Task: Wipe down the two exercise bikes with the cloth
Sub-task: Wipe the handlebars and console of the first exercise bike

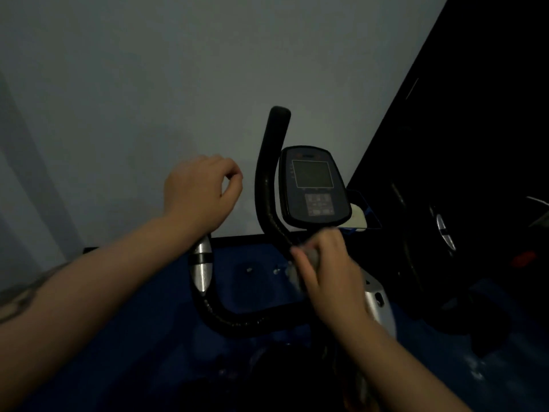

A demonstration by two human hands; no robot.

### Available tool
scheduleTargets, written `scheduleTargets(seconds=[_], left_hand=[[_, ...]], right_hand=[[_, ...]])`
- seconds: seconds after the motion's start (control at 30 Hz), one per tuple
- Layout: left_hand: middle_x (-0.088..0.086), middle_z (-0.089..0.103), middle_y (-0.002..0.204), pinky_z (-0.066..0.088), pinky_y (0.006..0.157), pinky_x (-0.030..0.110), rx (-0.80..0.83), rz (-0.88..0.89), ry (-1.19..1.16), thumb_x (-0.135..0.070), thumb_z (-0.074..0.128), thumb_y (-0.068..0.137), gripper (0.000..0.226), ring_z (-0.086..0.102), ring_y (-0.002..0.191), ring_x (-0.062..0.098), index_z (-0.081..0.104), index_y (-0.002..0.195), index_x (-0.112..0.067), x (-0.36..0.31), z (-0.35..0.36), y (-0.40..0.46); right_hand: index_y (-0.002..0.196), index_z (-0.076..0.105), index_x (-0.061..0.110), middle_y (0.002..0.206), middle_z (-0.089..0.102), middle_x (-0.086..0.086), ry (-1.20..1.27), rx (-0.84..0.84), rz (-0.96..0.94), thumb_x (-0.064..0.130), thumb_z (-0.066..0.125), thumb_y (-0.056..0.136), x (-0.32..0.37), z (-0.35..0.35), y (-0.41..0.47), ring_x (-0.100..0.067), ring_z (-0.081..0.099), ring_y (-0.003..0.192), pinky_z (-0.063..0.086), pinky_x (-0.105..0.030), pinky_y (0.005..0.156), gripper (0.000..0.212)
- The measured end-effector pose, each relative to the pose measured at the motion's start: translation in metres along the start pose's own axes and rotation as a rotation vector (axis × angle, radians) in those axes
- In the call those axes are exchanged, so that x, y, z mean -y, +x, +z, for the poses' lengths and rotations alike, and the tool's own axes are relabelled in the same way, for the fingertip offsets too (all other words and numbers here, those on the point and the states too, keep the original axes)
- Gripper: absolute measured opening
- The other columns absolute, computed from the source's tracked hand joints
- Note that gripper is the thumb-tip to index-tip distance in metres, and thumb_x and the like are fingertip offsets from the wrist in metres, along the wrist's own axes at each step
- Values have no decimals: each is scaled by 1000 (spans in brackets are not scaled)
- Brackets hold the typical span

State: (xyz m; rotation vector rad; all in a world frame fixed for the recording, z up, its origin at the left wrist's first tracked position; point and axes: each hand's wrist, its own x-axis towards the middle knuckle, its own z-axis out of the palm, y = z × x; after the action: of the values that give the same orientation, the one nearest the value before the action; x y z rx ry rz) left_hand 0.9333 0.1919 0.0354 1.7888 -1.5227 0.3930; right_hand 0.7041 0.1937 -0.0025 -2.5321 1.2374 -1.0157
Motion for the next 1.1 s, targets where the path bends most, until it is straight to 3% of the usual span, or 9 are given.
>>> scheduleTargets(seconds=[0.1, 0.17, 0.3, 0.47, 0.53, 0.67, 0.77, 0.97, 1.1], left_hand=[[-3, 64, 67, 32, 49, 24, -15, -37, 60, -32, 50, 88, 25, 58, 61, 22, 67, 74, -21, -1, 0, 1], [-1, 62, 65, 35, 47, 25, -11, -48, 51, -32, 47, 88, 29, 56, 58, 22, 65, 72, -19, 2, 1, 1], [1, 62, 65, 24, 48, 23, -60, -47, 45, -29, 50, 87, 26, 53, 56, 22, 65, 70, -17, 2, 4, 0], [3, 64, 72, 31, 52, 28, -74, -52, 44, -31, 48, 86, 25, 59, 65, 28, 65, 75, -17, 2, 7, 1], [7, 65, 75, 34, 54, 31, -72, -33, 57, -32, 46, 86, 28, 60, 69, 33, 66, 77, -15, 1, 8, 1], [11, 66, 76, 31, 54, 31, -105, 10, 88, -32, 44, 86, 31, 60, 69, 36, 67, 80, -13, 3, 8, -1], [9, 65, 73, 27, 53, 29, -125, 0, 73, -32, 45, 86, 29, 59, 67, 36, 66, 79, -15, 4, 11, -1], [8, 65, 70, 20, 51, 26, -137, 14, 99, -29, 48, 86, 25, 57, 65, 33, 67, 77, -15, 3, 11, -1], [6, 63, 67, 26, 52, 27, -98, -10, 77, -27, 48, 87, 25, 56, 64, 29, 66, 74, -15, 2, 10, 0]], right_hand=[[86, 41, 22, 91, 43, 8, 18, -24, 13, 38, 52, 93, 13, 9, 40, -9, 47, 69, 29, -27, 53, 22], [86, 39, 26, 90, 42, 10, 80, -30, 55, 39, 52, 92, 10, 5, 23, -5, 48, 70, 34, -26, 56, 20], [82, 38, 35, 90, 50, 22, 179, -47, 141, 43, 55, 89, -5, -7, -39, 7, 55, 77, 40, -9, 60, 20], [83, 41, 24, 87, 45, 10, 70, -61, 146, 37, 53, 94, 6, 8, 21, -3, 47, 70, 33, -22, 54, 20], [83, 43, 22, 87, 47, 8, 152, -78, 183, 37, 53, 94, 9, 7, 27, -4, 50, 70, 38, -27, 57, 21], [80, 43, 27, 85, 47, 13, 223, -138, 242, 41, 53, 89, -6, -2, -62, 1, 51, 77, 39, -12, 63, 20], [76, 48, 27, 80, 54, 1, 439, -230, 397, 39, 59, 85, -11, 3, -116, -9, 57, 73, 45, -18, 65, 18], [79, 46, 25, 87, 48, 12, 318, -262, 383, 39, 55, 91, -4, 3, -38, -2, 53, 77, 42, -16, 64, 21], [76, 45, 33, 80, 51, 9, 359, -201, 415, 46, 55, 88, -6, 3, -87, -4, 54, 73, 41, -14, 62, 20]])
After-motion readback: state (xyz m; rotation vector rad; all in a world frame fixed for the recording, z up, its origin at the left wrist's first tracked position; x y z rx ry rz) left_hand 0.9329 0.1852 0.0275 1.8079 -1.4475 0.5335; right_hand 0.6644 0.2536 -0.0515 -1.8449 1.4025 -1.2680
